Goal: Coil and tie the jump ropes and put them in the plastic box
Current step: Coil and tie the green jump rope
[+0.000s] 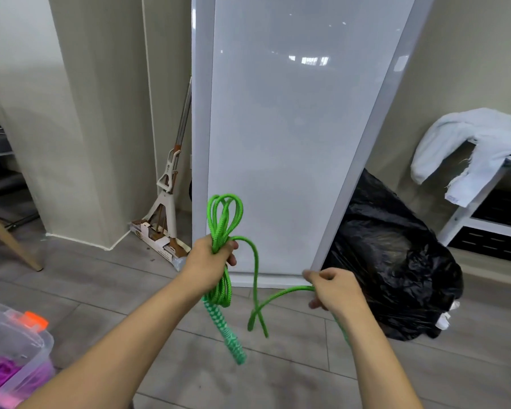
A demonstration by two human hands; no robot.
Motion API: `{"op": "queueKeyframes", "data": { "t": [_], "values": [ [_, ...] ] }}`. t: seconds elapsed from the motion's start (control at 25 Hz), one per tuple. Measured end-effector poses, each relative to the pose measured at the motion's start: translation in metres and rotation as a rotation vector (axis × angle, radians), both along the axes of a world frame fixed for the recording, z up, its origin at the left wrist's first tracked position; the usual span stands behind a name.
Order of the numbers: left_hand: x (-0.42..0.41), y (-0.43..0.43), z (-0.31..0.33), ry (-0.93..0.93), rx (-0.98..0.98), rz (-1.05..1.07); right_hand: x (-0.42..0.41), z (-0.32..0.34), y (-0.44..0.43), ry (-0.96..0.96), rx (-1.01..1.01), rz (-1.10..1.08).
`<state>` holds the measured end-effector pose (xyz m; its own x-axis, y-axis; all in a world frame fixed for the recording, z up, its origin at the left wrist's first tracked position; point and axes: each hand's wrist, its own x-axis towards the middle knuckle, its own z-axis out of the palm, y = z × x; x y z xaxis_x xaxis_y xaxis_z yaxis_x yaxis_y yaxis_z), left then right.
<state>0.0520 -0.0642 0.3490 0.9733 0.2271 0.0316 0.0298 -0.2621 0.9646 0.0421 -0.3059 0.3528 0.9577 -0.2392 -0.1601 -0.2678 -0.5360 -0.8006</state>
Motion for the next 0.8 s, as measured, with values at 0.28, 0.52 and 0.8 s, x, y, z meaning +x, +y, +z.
{"op": "queueKeyframes", "data": {
  "t": [0.28, 0.52, 0.8],
  "values": [
    [-0.017, -0.009, 0.018, 0.001, -0.513, -0.405, -0.019, 0.002, 0.007, 0.513, -0.463, 0.545],
    [-0.031, -0.019, 0.023, 0.071, -0.452, -0.517, -0.008, 0.003, 0.039, -0.092, 0.251, 0.396],
    [-0.005, 0.001, 0.011, 0.119, -0.505, -0.026, -0.007, 0.007, 0.008, -0.010, 0.221, 0.326]
  ]
}}
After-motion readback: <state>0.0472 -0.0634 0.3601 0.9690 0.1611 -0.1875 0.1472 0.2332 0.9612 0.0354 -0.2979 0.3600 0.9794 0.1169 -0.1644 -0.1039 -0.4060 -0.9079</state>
